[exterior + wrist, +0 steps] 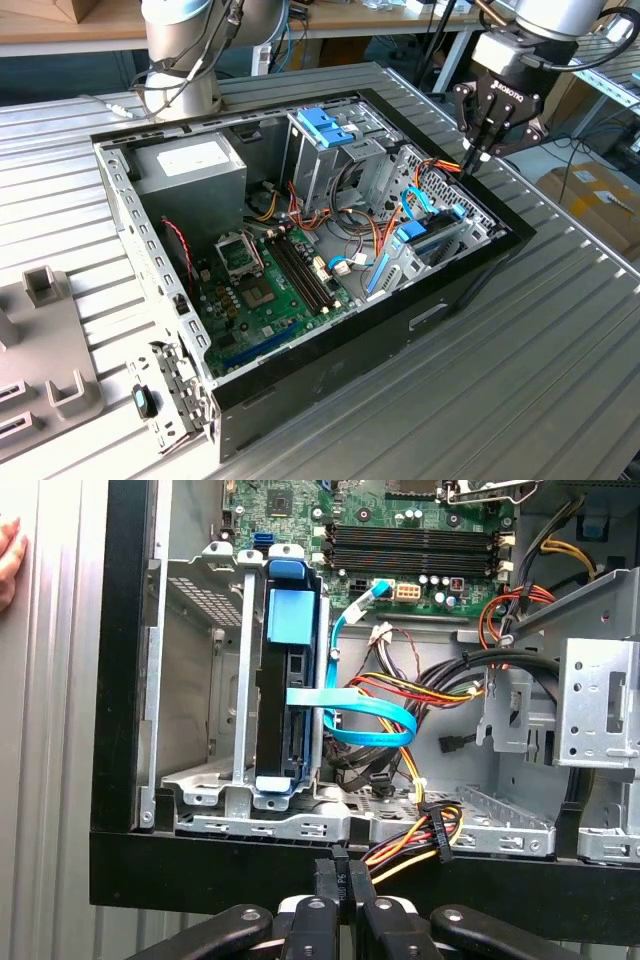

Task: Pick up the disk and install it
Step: 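Insert the second disk wire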

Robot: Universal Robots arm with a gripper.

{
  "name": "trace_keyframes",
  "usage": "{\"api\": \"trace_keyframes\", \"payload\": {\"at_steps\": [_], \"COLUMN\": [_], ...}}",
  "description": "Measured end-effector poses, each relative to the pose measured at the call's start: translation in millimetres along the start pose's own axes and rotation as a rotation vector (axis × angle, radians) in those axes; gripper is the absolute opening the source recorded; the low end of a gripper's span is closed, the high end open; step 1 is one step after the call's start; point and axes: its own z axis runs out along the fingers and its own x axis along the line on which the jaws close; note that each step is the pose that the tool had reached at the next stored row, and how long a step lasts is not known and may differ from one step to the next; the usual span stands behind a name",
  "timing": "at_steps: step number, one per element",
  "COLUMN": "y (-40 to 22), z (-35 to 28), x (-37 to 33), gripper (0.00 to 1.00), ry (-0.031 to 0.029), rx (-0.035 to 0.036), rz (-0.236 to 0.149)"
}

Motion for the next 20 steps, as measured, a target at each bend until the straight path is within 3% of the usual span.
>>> {"api": "trace_keyframes", "payload": {"at_steps": [11, 20], "y": [9.7, 34.5], "z": [0.1, 0.4], "x": [-0.5, -1.7], "gripper": [0.16, 0.16], "ry": [0.0001, 0.0], "rx": [0.0, 0.0], "rz": [0.0, 0.0]}}
